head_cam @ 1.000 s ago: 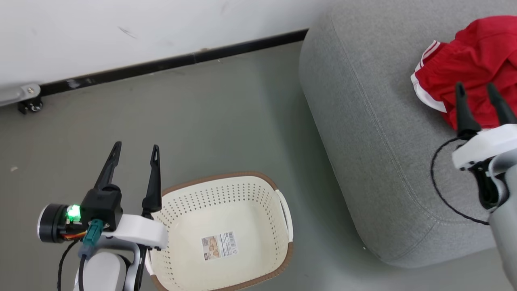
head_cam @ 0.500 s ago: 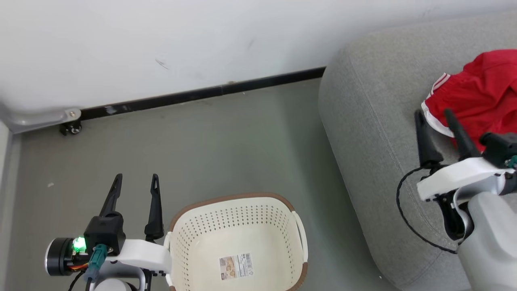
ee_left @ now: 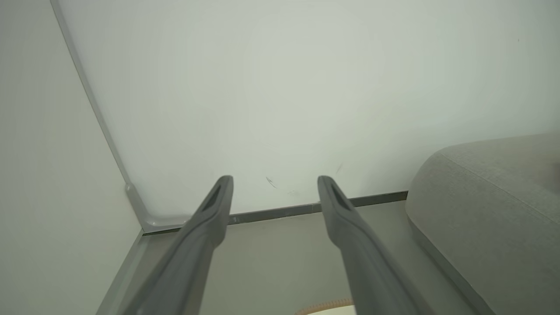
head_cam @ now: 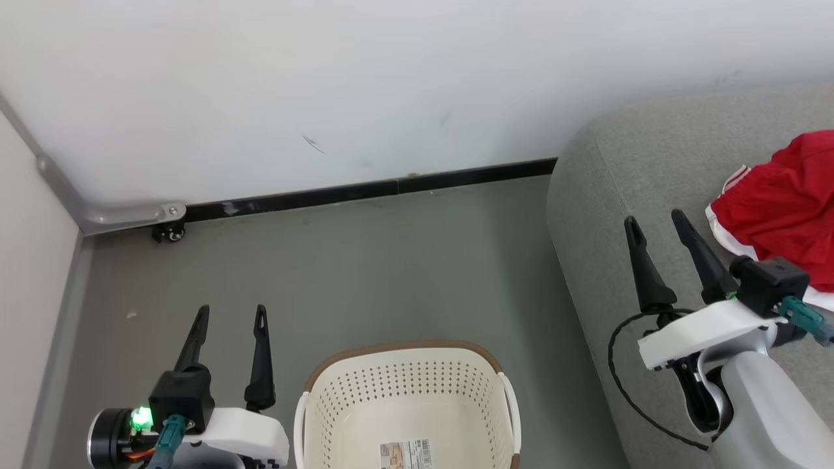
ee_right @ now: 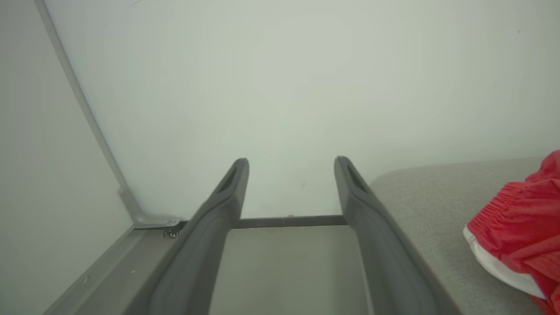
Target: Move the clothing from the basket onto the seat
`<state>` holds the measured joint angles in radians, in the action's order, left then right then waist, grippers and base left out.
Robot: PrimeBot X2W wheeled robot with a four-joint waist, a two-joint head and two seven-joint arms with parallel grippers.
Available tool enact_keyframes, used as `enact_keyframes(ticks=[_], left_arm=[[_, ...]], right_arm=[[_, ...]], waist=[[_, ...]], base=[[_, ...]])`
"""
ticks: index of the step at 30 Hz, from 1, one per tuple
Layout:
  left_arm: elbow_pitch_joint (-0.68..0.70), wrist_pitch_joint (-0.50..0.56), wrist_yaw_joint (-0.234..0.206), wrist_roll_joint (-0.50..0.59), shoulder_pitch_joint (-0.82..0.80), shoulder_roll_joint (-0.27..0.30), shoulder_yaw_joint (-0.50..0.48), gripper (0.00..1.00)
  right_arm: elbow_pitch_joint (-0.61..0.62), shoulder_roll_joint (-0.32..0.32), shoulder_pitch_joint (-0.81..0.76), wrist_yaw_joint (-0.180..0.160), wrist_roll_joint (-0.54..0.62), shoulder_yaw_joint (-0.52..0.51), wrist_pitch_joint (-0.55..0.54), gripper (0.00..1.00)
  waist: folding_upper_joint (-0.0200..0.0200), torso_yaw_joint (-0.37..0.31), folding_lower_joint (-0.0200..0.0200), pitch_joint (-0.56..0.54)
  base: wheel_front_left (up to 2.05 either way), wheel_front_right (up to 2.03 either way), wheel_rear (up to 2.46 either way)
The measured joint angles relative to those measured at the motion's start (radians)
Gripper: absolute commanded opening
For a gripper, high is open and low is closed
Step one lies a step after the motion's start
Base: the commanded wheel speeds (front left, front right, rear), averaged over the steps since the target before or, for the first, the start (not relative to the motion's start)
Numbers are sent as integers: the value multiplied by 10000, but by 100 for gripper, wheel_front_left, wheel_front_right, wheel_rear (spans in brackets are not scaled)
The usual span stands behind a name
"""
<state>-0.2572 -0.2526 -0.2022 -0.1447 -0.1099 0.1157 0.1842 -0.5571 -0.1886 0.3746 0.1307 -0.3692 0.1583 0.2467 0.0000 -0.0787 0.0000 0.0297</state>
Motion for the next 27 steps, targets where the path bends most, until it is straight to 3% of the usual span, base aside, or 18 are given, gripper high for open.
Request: enact_keyframes(ticks=[27], left_arm=[[-31,0,10,65,314,-224,236,100]], right_arm=[[2100,1085,-2860,-2,809,-844,12,100]], waist=[[0,947,0,-764]], base=[[0,0,0]])
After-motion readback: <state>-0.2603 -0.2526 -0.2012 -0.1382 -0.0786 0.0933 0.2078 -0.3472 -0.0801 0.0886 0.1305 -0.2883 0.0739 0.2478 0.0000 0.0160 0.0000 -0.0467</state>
